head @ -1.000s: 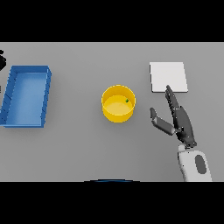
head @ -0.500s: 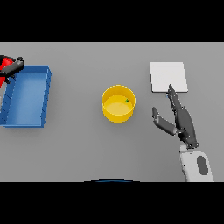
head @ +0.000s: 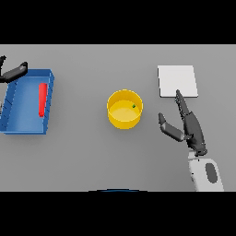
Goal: Pick up the red beaker and tilt it to pour out 1 green nut into yellow bowl. Pick up the yellow bowl and place it on the metallic measuring scale.
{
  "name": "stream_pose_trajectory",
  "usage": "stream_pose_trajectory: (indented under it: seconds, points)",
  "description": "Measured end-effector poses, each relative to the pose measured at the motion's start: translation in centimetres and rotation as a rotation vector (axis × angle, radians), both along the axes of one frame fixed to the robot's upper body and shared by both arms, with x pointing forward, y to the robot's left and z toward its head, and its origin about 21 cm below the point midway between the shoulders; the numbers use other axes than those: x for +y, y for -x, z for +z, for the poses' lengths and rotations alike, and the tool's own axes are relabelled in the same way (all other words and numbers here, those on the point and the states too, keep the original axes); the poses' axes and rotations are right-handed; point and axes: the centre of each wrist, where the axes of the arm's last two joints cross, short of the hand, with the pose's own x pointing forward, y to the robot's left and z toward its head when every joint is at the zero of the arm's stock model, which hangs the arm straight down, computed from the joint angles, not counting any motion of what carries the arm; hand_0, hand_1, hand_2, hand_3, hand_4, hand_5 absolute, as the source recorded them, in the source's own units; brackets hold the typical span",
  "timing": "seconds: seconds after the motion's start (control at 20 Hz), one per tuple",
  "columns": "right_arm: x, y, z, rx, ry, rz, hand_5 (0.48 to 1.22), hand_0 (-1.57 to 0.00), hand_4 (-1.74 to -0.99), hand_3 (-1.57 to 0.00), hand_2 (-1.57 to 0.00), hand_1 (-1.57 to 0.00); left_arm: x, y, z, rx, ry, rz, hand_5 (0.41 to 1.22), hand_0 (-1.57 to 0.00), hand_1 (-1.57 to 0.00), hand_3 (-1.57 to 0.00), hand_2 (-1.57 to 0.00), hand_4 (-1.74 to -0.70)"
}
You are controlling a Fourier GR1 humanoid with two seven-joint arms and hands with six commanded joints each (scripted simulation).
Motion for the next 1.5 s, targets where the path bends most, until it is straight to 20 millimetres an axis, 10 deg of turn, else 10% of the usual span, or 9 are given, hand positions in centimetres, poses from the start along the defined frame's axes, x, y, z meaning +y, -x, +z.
stream_pose_trajectory:
  seconds: [0.35,1.05,1.5]
  points:
    - [1.0,-1.5,2.6,-0.033,0.162,0.06,0.672,-0.01,-1.167,0.0,0.0,0.0,-0.8,0.2,0.2,-0.09,0.029,0.01,0.685,-0.02,-0.01,-0.01,-0.01,-0.72]
    - [5.4,-7.4,7.6,-0.181,0.873,0.64,0.625,0.0,-1.231,0.0,0.0,0.0,-0.8,0.9,-0.3,-0.118,0.07,-0.019,0.716,0.0,0.0,0.0,0.0,-0.75]
    - [8.1,-8.9,7.1,-0.163,1.064,0.833,0.653,0.0,-1.224,0.0,0.0,0.0,-0.5,0.8,-0.5,-0.126,0.1,-0.011,0.728,0.0,0.0,0.0,0.0,-0.79]
